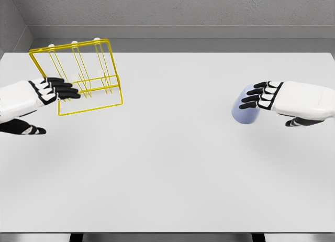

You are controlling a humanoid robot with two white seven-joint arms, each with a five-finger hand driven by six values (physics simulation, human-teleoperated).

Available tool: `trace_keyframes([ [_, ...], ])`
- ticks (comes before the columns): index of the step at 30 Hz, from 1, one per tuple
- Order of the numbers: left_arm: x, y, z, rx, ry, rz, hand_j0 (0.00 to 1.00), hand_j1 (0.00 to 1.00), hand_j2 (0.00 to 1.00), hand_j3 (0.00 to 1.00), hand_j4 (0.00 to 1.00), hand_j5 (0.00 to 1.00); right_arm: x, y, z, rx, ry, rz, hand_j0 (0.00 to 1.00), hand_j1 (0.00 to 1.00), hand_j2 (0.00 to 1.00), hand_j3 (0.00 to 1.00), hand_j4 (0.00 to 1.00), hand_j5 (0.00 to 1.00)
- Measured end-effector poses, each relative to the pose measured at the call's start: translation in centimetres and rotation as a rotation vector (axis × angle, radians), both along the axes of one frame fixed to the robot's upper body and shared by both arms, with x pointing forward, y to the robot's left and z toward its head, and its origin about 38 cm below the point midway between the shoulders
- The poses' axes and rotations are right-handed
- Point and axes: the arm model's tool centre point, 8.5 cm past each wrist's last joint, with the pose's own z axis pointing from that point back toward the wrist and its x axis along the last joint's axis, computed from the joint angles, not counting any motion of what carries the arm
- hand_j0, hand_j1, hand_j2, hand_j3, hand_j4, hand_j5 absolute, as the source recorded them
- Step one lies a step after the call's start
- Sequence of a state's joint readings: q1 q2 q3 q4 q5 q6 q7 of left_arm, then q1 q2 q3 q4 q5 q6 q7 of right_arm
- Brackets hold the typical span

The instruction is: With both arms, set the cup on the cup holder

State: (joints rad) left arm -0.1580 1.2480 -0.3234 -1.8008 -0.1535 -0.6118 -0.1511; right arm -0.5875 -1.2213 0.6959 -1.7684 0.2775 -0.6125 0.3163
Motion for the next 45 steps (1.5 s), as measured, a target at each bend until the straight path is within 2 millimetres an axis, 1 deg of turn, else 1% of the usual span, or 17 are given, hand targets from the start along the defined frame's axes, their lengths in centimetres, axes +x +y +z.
trace_keyframes([
  [7, 0.1, -0.8, -1.0, -0.027, -0.003, -0.011, 1.0, 1.0, 1.0, 1.0, 1.0, 1.0, 0.4, -0.3, 0.1, -0.016, -0.02, -0.009, 1.0, 1.0, 1.0, 1.0, 1.0, 1.0],
  [8, 0.0, -1.1, -1.4, -0.038, 0.003, -0.015, 1.0, 1.0, 1.0, 1.0, 1.0, 1.0, 1.5, 0.0, 1.5, -0.001, -0.066, -0.014, 1.0, 1.0, 1.0, 1.0, 1.0, 1.0],
  [9, 0.0, -1.4, -1.8, -0.047, 0.01, -0.019, 1.0, 1.0, 1.0, 1.0, 1.0, 1.0, 2.4, 0.0, 2.1, 0.012, -0.088, -0.024, 1.0, 1.0, 1.0, 1.0, 1.0, 1.0],
  [12, 0.0, -2.3, -2.7, -0.084, 0.023, -0.03, 1.0, 1.0, 1.0, 1.0, 1.0, 1.0, 4.4, 0.6, 2.6, 0.015, -0.1, -0.04, 1.0, 1.0, 1.0, 1.0, 1.0, 1.0],
  [14, 0.0, -2.7, -3.0, -0.102, 0.024, -0.035, 1.0, 1.0, 1.0, 1.0, 1.0, 1.0, 5.5, 1.0, 2.5, 0.02, -0.098, -0.048, 1.0, 1.0, 1.0, 1.0, 1.0, 1.0],
  [16, 0.0, -3.1, -3.4, -0.116, 0.028, -0.039, 1.0, 1.0, 1.0, 1.0, 1.0, 1.0, 6.7, 1.1, 1.9, 0.023, -0.077, -0.069, 1.0, 1.0, 1.0, 1.0, 1.0, 1.0],
  [18, -0.1, -3.5, -3.8, -0.128, 0.038, -0.047, 1.0, 1.0, 1.0, 1.0, 1.0, 1.0, 7.7, 1.4, 0.6, 0.009, -0.038, -0.082, 1.0, 1.0, 1.0, 1.0, 1.0, 1.0],
  [21, -0.6, -4.6, -5.5, -0.162, 0.092, -0.067, 1.0, 1.0, 1.0, 1.0, 1.0, 1.0, 8.7, 1.9, -2.1, -0.024, 0.028, -0.096, 1.0, 1.0, 1.0, 1.0, 1.0, 1.0],
  [23, -0.7, -5.6, -6.1, -0.23, 0.146, -0.084, 1.0, 1.0, 1.0, 1.0, 1.0, 1.0, 9.3, 1.4, -3.7, -0.049, 0.062, -0.123, 1.0, 1.0, 1.0, 1.0, 1.0, 1.0],
  [24, -1.0, -6.1, -6.7, -0.267, 0.191, -0.09, 1.0, 1.0, 1.0, 1.0, 1.0, 1.0, 9.5, 1.1, -4.4, -0.06, 0.074, -0.136, 1.0, 1.0, 1.0, 1.0, 1.0, 1.0],
  [27, -1.9, -7.0, -8.4, -0.388, 0.326, -0.09, 1.0, 1.0, 1.0, 1.0, 1.0, 1.0, 9.9, 0.5, -5.6, -0.085, 0.099, -0.161, 1.0, 1.0, 1.0, 1.0, 1.0, 1.0],
  [31, -2.4, -7.5, -9.4, -0.577, 0.479, -0.057, 1.0, 1.0, 1.0, 1.0, 1.0, 1.0, 10.0, 0.5, -6.3, -0.098, 0.11, -0.165, 1.0, 1.0, 1.0, 1.0, 1.0, 1.0],
  [33, -2.1, -7.4, -9.1, -0.669, 0.528, -0.037, 1.0, 1.0, 1.0, 1.0, 1.0, 1.0, 10.0, 0.8, -6.5, -0.101, 0.112, -0.16, 1.0, 1.0, 1.0, 1.0, 1.0, 1.0],
  [35, -1.9, -7.3, -9.0, -0.722, 0.559, -0.024, 1.0, 1.0, 1.0, 1.0, 1.0, 1.0, 10.2, 1.1, -6.1, -0.099, 0.103, -0.155, 1.0, 1.0, 1.0, 1.0, 1.0, 1.0],
  [38, -1.7, -7.5, -9.4, -0.765, 0.604, 0.008, 1.0, 1.0, 1.0, 1.0, 1.0, 1.0, 10.4, 1.5, -5.9, -0.094, 0.097, -0.148, 1.0, 1.0, 1.0, 1.0, 1.0, 1.0],
  [44, -1.1, -8.4, -12.4, -0.763, 0.71, 0.115, 1.0, 1.0, 1.0, 1.0, 1.0, 1.0, 10.0, 2.7, -5.6, -0.091, 0.084, -0.111, 1.0, 1.0, 1.0, 1.0, 1.0, 1.0],
  [45, -0.7, -8.5, -12.5, -0.759, 0.713, 0.127, 1.0, 1.0, 1.0, 1.0, 1.0, 1.0, 10.0, 2.9, -5.5, -0.09, 0.082, -0.105, 1.0, 1.0, 1.0, 1.0, 1.0, 1.0],
])
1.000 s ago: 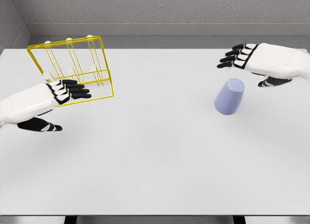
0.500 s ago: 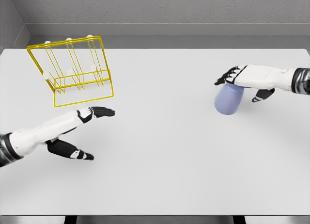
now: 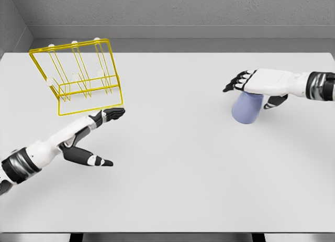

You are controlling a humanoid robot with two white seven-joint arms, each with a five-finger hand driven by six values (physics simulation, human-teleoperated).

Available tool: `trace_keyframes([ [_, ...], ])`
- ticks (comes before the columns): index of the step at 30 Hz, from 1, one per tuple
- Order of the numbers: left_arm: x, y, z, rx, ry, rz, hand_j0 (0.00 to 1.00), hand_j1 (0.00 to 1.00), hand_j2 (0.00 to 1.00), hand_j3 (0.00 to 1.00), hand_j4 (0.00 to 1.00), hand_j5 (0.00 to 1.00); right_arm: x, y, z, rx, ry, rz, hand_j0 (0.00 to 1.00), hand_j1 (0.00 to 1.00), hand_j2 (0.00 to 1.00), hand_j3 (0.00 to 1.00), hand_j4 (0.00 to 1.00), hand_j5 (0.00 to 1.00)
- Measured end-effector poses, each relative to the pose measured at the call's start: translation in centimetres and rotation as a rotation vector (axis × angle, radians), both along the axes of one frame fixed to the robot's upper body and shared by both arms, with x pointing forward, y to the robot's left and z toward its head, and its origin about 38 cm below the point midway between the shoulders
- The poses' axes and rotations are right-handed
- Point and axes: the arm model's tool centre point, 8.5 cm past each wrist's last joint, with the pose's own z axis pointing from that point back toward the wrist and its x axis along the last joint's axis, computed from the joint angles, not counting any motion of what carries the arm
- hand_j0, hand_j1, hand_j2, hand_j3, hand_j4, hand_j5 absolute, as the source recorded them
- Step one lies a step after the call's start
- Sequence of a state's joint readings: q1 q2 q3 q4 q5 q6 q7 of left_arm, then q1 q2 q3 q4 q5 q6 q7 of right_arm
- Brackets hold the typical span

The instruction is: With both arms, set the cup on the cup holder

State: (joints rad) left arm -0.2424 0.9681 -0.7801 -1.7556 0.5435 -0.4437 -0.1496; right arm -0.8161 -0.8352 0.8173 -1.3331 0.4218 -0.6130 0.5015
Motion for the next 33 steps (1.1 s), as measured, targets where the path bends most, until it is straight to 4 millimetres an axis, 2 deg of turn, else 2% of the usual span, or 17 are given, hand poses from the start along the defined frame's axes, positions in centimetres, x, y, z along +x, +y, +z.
trace_keyframes([
  [3, 1.6, -0.1, -0.2, 0.029, 0.031, 0.028, 1.0, 1.0, 1.0, 1.0, 1.0, 1.0, -0.1, 0.3, 0.0, -0.002, -0.001, 0.009, 0.96, 0.96, 0.96, 0.96, 0.96, 0.96],
  [7, 2.9, -0.2, -1.7, 0.029, 0.093, 0.066, 1.0, 1.0, 1.0, 1.0, 1.0, 1.0, -0.2, 0.2, -0.2, -0.017, -0.002, 0.011, 0.94, 0.94, 0.94, 0.94, 0.94, 0.94],
  [14, 3.2, -0.9, -4.4, 0.023, 0.174, 0.093, 1.0, 1.0, 1.0, 1.0, 1.0, 1.0, -0.3, 0.1, -0.5, -0.041, -0.004, 0.012, 0.79, 0.79, 0.79, 0.79, 0.79, 0.79],
  [16, 3.2, -1.3, -4.8, 0.014, 0.189, 0.094, 1.0, 1.0, 1.0, 1.0, 1.0, 1.0, -0.3, 0.1, -0.6, -0.048, -0.003, 0.013, 0.79, 0.79, 0.79, 0.79, 0.79, 0.79],
  [22, 4.3, -1.6, -4.1, -0.071, 0.256, 0.128, 1.0, 1.0, 1.0, 1.0, 1.0, 1.0, -0.3, 0.1, -0.6, -0.055, -0.008, 0.014, 0.67, 0.67, 0.67, 0.67, 0.67, 0.67],
  [29, 4.3, -2.0, -4.4, -0.094, 0.299, 0.134, 1.0, 1.0, 1.0, 1.0, 1.0, 1.0, -0.2, 0.1, -0.4, -0.062, -0.014, 0.016, 0.53, 0.53, 0.53, 0.53, 0.53, 0.53],
  [33, 4.6, -2.2, -4.4, -0.108, 0.316, 0.141, 1.0, 1.0, 1.0, 1.0, 1.0, 1.0, -0.2, 0.1, -0.2, -0.06, -0.019, 0.016, 0.52, 0.52, 0.52, 0.52, 0.52, 0.52],
])
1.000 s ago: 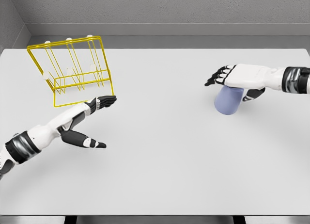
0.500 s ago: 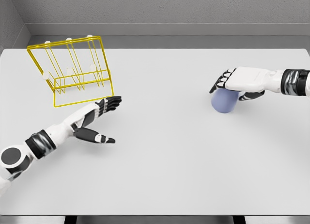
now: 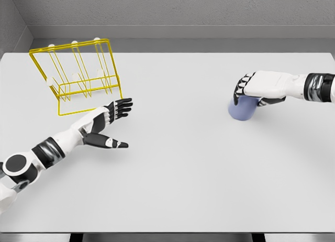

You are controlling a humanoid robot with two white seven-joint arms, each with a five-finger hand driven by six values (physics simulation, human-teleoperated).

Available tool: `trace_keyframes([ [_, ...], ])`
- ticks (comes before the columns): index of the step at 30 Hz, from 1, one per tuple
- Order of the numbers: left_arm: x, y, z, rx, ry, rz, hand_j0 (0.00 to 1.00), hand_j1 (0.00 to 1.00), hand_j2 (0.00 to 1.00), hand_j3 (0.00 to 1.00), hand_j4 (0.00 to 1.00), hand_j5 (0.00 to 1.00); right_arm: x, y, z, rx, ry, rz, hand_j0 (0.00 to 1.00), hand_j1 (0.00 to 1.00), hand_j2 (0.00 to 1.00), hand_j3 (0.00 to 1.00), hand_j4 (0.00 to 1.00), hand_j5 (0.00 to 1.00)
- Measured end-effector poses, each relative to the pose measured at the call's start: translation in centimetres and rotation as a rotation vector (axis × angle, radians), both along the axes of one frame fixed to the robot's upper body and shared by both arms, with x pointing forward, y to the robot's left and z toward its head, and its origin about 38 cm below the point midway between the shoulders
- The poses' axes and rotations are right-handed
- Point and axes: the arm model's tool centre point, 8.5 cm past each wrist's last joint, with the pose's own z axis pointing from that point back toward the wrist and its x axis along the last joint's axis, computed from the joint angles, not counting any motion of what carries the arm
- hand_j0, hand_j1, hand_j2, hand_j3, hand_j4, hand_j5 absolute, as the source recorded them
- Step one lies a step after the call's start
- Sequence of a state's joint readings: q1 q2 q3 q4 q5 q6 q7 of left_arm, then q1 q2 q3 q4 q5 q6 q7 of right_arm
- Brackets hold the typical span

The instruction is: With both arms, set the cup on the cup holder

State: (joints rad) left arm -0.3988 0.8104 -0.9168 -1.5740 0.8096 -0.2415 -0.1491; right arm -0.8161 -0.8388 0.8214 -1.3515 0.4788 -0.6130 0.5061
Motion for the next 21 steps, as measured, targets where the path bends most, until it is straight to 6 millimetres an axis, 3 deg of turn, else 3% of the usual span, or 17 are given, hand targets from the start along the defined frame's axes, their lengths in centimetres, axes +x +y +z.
trace_keyframes([
  [14, 0.6, -0.4, -0.7, -0.033, 0.078, 0.03, 1.0, 1.0, 1.0, 1.0, 1.0, 1.0, -1.0, 0.4, 2.0, -0.008, -0.047, 0.044, 0.49, 0.49, 0.49, 0.49, 0.49, 0.49],
  [21, 1.0, -0.4, -0.7, -0.027, 0.071, 0.037, 1.0, 1.0, 1.0, 1.0, 1.0, 1.0, -2.5, 2.1, 3.7, -0.011, -0.092, 0.12, 0.49, 0.49, 0.49, 0.49, 0.49, 0.49],
])
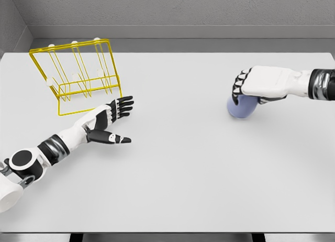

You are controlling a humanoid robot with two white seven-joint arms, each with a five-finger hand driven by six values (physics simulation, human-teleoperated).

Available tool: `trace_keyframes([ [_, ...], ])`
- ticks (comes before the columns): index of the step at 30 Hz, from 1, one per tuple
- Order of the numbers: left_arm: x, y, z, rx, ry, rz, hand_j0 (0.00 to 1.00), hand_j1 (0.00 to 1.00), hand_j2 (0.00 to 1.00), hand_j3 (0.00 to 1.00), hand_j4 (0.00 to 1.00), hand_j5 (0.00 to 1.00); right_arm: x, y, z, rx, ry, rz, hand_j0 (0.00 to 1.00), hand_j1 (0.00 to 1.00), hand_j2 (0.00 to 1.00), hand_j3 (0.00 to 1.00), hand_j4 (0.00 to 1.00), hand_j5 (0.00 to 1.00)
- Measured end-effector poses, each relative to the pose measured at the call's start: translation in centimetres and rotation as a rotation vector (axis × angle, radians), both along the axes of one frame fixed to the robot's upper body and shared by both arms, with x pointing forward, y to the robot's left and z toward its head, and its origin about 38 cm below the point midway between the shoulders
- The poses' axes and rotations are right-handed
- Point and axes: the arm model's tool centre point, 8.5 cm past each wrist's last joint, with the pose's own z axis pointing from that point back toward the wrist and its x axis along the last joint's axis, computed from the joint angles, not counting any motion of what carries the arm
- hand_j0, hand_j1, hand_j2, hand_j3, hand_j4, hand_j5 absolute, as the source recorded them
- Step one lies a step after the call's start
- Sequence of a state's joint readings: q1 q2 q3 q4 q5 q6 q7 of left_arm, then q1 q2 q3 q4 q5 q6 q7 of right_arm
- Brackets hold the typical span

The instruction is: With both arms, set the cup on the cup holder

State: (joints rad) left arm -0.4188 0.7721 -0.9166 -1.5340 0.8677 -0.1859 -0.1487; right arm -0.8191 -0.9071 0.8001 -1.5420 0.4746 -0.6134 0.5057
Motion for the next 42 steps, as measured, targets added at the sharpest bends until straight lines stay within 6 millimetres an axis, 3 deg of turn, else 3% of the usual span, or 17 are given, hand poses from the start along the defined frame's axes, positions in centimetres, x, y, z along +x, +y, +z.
trace_keyframes([
  [9, 0.0, 0.0, -0.1, 0.01, -0.007, -0.002, 1.0, 1.0, 1.0, 1.0, 1.0, 1.0, -2.5, 3.4, 2.0, 0.005, -0.064, 0.135, 0.49, 0.49, 0.49, 0.49, 0.49, 0.49],
  [19, 0.1, 0.0, 0.0, 0.012, -0.01, -0.003, 1.0, 1.0, 1.0, 1.0, 1.0, 1.0, -3.6, 6.6, 3.0, 0.04, -0.097, 0.228, 0.49, 0.49, 0.49, 0.49, 0.49, 0.49],
  [33, 0.1, 0.1, -0.1, 0.016, -0.013, 0.0, 1.0, 1.0, 1.0, 1.0, 1.0, 1.0, -4.0, 11.8, 2.0, 0.071, -0.097, 0.326, 0.49, 0.49, 0.49, 0.49, 0.49, 0.49],
  [42, 0.1, 0.2, -0.1, 0.016, -0.016, 0.0, 1.0, 1.0, 1.0, 1.0, 1.0, 1.0, -3.4, 14.4, 0.3, 0.07, -0.087, 0.349, 0.49, 0.49, 0.49, 0.49, 0.49, 0.49],
])
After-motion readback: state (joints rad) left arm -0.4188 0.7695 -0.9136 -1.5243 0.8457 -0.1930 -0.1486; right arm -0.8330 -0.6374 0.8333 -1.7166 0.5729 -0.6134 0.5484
